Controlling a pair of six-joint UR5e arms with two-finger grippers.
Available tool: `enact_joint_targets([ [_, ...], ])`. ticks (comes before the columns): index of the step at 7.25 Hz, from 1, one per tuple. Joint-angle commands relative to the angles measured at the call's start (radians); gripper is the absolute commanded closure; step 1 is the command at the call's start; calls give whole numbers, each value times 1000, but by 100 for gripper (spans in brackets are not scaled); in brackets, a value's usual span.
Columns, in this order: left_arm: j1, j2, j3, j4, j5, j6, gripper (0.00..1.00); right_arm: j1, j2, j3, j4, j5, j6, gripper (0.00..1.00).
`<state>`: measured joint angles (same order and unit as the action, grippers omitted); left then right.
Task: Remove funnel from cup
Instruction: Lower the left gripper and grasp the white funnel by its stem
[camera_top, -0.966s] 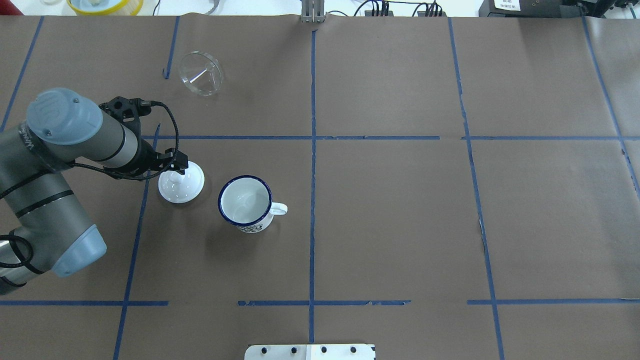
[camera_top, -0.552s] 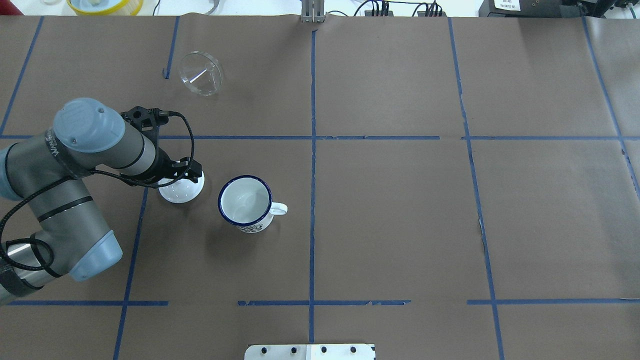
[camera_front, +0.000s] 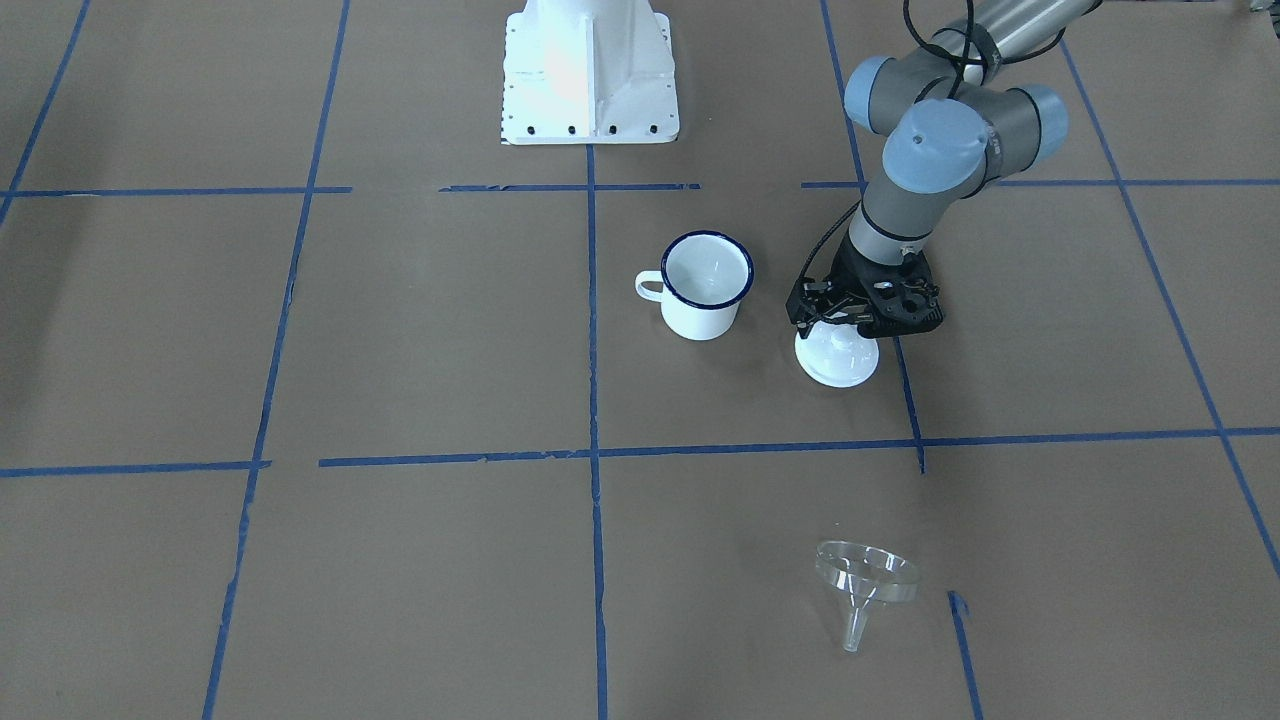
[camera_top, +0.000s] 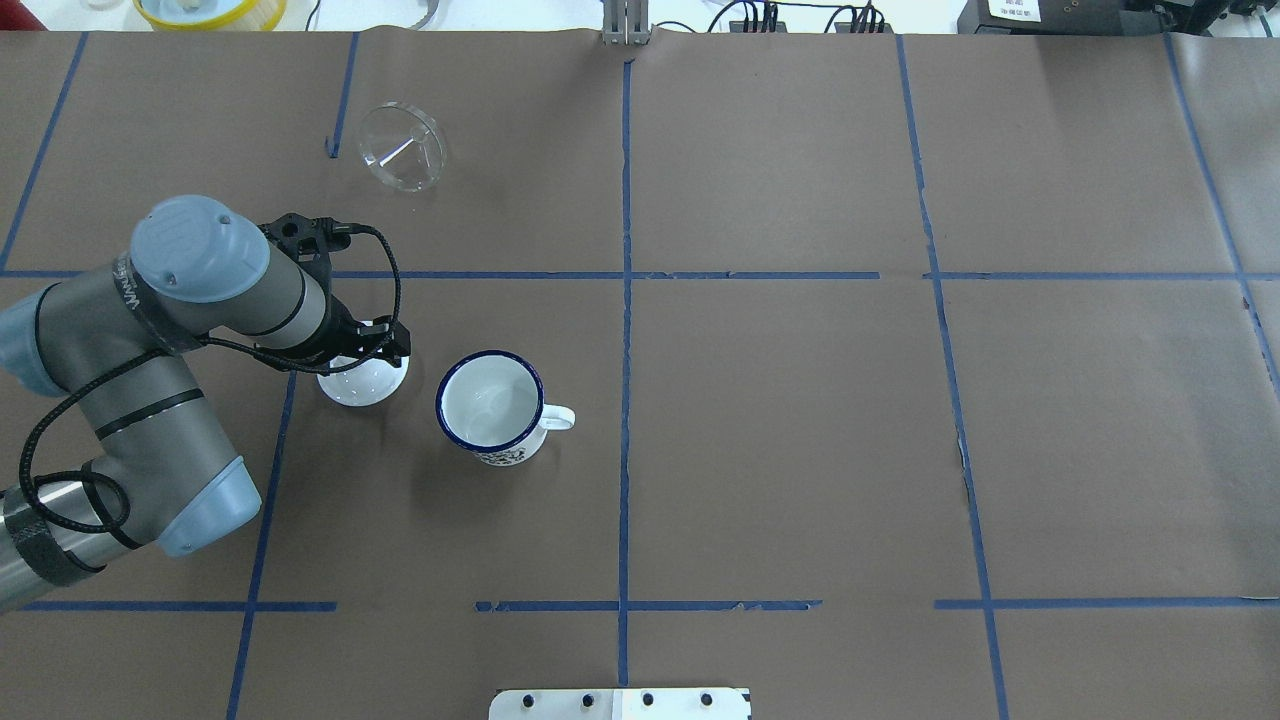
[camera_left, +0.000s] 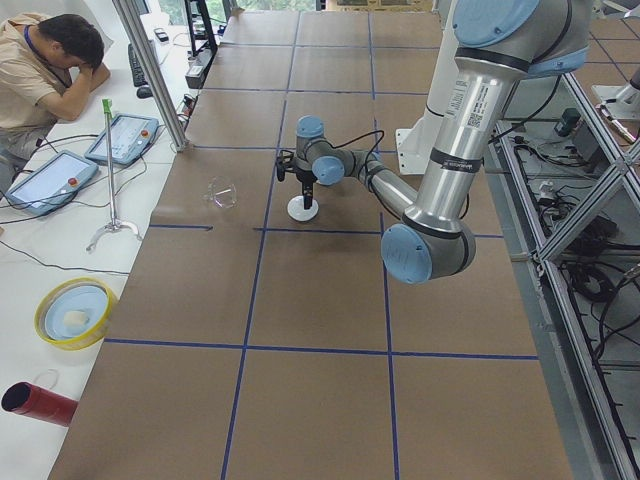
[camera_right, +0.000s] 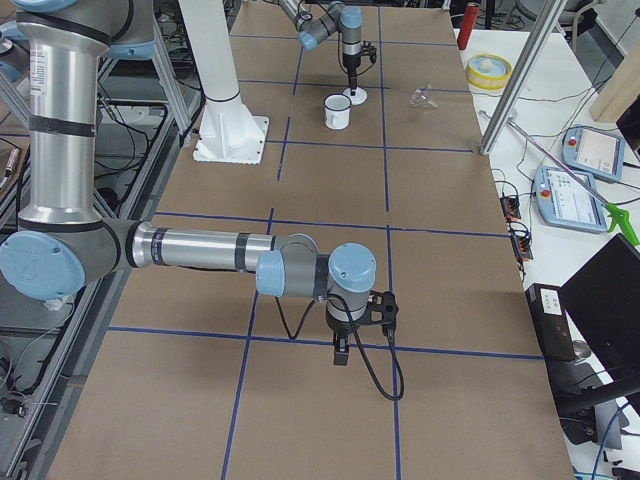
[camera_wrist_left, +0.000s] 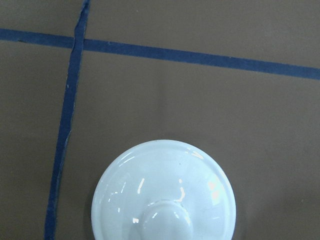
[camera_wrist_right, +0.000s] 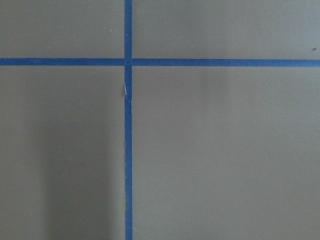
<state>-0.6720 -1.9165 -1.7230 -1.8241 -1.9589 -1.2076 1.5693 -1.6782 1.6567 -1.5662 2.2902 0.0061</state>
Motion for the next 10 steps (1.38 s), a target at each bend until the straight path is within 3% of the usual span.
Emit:
enact_joint_targets([
  [1, -1, -3, 3, 0, 0, 2, 32, 0, 0, 0, 0, 0, 0, 0],
  [10, -38, -3, 11, 0, 2, 3, 32, 0, 0, 0, 0, 0, 0, 0],
])
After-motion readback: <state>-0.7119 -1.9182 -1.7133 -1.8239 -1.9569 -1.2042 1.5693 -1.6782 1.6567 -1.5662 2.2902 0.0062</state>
